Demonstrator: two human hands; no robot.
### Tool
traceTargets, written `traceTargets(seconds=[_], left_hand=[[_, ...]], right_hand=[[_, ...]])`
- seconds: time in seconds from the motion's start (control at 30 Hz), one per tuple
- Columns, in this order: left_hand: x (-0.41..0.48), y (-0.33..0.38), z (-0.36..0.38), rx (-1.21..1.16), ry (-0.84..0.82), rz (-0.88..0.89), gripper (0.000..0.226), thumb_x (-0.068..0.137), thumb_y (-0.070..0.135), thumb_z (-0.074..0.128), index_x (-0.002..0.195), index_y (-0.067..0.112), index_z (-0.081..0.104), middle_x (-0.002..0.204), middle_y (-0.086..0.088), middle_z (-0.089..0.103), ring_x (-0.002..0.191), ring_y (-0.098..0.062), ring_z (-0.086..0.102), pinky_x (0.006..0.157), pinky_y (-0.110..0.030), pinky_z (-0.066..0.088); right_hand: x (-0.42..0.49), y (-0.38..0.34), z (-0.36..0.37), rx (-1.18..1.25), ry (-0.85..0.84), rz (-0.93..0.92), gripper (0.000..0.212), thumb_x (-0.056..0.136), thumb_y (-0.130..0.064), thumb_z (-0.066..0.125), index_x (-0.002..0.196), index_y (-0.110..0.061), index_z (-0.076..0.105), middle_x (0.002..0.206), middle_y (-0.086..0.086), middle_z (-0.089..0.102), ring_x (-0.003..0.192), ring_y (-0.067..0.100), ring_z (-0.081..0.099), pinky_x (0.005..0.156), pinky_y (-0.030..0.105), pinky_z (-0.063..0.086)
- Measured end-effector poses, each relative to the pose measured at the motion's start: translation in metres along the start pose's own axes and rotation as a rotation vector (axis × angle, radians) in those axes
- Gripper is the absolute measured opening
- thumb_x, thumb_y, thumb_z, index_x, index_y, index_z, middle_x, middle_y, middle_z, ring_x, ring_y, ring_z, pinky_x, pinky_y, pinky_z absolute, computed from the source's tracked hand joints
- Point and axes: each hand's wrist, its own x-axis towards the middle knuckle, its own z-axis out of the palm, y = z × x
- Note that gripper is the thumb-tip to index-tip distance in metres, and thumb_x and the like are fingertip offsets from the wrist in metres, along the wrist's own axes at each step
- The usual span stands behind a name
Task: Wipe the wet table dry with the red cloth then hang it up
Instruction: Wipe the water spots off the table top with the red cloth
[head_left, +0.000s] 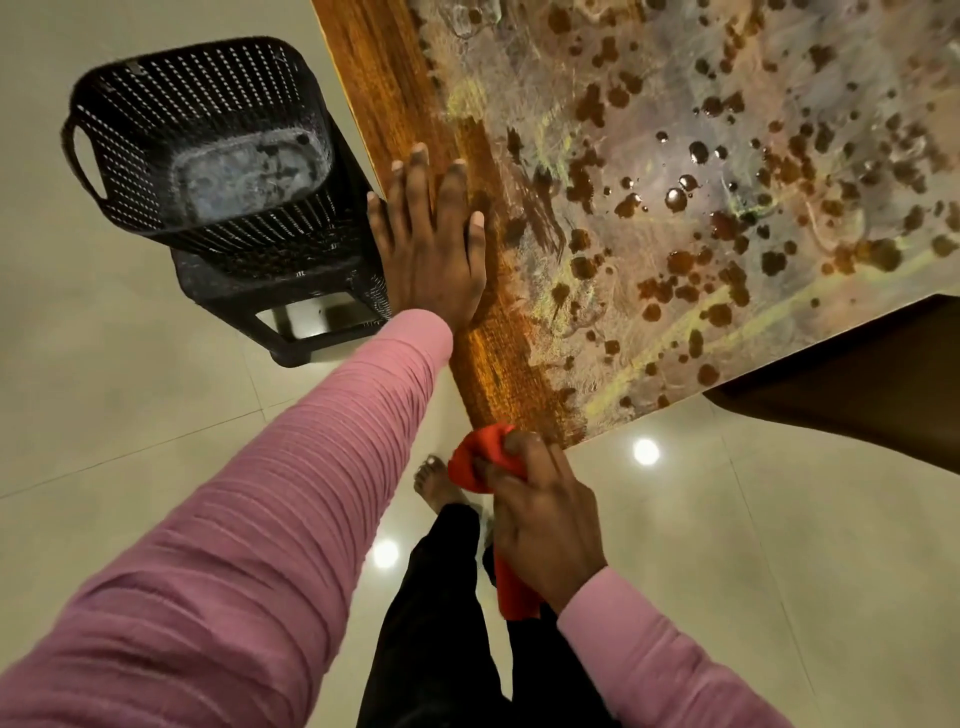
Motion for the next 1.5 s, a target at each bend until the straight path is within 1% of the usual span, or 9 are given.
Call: traceTargets(seconds=[0.13, 0.37, 0.6, 0.73, 0.83, 0.97, 1.1, 1.33, 1.5], left_hand=[[0.000, -0.001, -0.002, 0.013, 0.012, 0.000, 0.049, 0.099, 0.038, 0.033, 0.144, 0.019, 0.040, 0.156, -0.014, 0.029, 0.145, -0.034, 0.021, 0.117, -0.055, 0.012], [-0.002, 0.001, -0.003, 0.046, 0.001, -0.020, 0.051, 0.099, 0.040, 0.032, 0.146, 0.021, 0.036, 0.157, -0.013, 0.025, 0.146, -0.033, 0.018, 0.118, -0.053, 0.009], [-0.019, 0.017, -0.011, 0.132, -0.022, -0.013, 0.052, 0.100, 0.042, 0.029, 0.148, 0.022, 0.032, 0.158, -0.013, 0.023, 0.146, -0.033, 0.017, 0.117, -0.055, 0.010], [-0.034, 0.039, -0.010, 0.037, 0.030, -0.252, 0.051, 0.100, 0.041, 0.029, 0.146, 0.021, 0.035, 0.157, -0.013, 0.024, 0.145, -0.033, 0.019, 0.117, -0.054, 0.011], [-0.039, 0.044, -0.006, 0.026, 0.020, -0.373, 0.051, 0.099, 0.039, 0.029, 0.146, 0.020, 0.035, 0.157, -0.013, 0.025, 0.145, -0.034, 0.019, 0.117, -0.055, 0.011], [-0.041, 0.044, 0.003, 0.077, -0.009, -0.399, 0.052, 0.099, 0.042, 0.023, 0.145, 0.021, 0.035, 0.158, -0.012, 0.024, 0.145, -0.033, 0.018, 0.117, -0.056, 0.011], [-0.040, 0.045, 0.005, 0.115, -0.012, -0.412, 0.051, 0.099, 0.042, 0.023, 0.144, 0.022, 0.035, 0.157, -0.011, 0.025, 0.145, -0.033, 0.019, 0.117, -0.055, 0.011], [-0.040, 0.045, 0.007, 0.145, -0.018, -0.402, 0.050, 0.099, 0.041, 0.023, 0.144, 0.022, 0.034, 0.157, -0.011, 0.025, 0.146, -0.032, 0.018, 0.119, -0.052, 0.008], [-0.040, 0.046, 0.007, 0.150, -0.010, -0.404, 0.050, 0.099, 0.040, 0.025, 0.144, 0.023, 0.035, 0.156, -0.010, 0.026, 0.145, -0.030, 0.020, 0.119, -0.050, 0.008]], right_hand=[[0.001, 0.024, -0.011, 0.004, 0.012, -0.017, 0.031, 0.078, -0.019, 0.055, 0.104, -0.024, 0.072, 0.115, 0.008, 0.058, 0.095, 0.031, 0.057, 0.052, 0.034, 0.053], [0.009, 0.073, -0.028, 0.034, 0.205, 0.347, 0.037, 0.076, -0.007, 0.069, 0.110, -0.022, 0.070, 0.120, 0.011, 0.055, 0.103, 0.033, 0.056, 0.077, 0.043, 0.054], [-0.002, 0.056, -0.028, 0.049, -0.008, -0.022, 0.037, 0.071, -0.015, 0.072, 0.107, -0.024, 0.072, 0.114, 0.009, 0.058, 0.097, 0.030, 0.057, 0.052, 0.037, 0.054], [0.009, 0.107, -0.048, 0.047, 0.128, 0.280, 0.036, 0.080, -0.010, 0.068, 0.112, -0.025, 0.069, 0.126, 0.009, 0.052, 0.107, 0.033, 0.054, 0.082, 0.042, 0.050], [0.017, 0.117, -0.050, 0.068, 0.220, 0.429, 0.033, 0.082, -0.012, 0.066, 0.111, -0.029, 0.069, 0.124, 0.005, 0.051, 0.109, 0.031, 0.053, 0.085, 0.033, 0.043], [0.018, 0.083, -0.040, 0.094, 0.177, 0.268, 0.035, 0.076, -0.015, 0.066, 0.109, -0.028, 0.068, 0.117, 0.010, 0.054, 0.101, 0.034, 0.055, 0.070, 0.043, 0.055], [0.017, 0.079, -0.045, 0.018, 0.040, 0.001, 0.049, 0.074, -0.040, 0.039, 0.106, -0.022, 0.071, 0.112, 0.011, 0.058, 0.096, 0.033, 0.056, 0.054, 0.039, 0.053], [0.040, 0.126, -0.063, 0.065, 0.142, 0.360, 0.034, 0.083, -0.014, 0.065, 0.115, -0.026, 0.068, 0.121, 0.008, 0.051, 0.110, 0.030, 0.049, 0.078, 0.035, 0.045], [0.049, 0.103, -0.060, 0.147, 0.275, 0.289, 0.036, 0.080, -0.016, 0.066, 0.116, -0.023, 0.065, 0.120, 0.007, 0.054, 0.108, 0.027, 0.051, 0.078, 0.033, 0.044]])
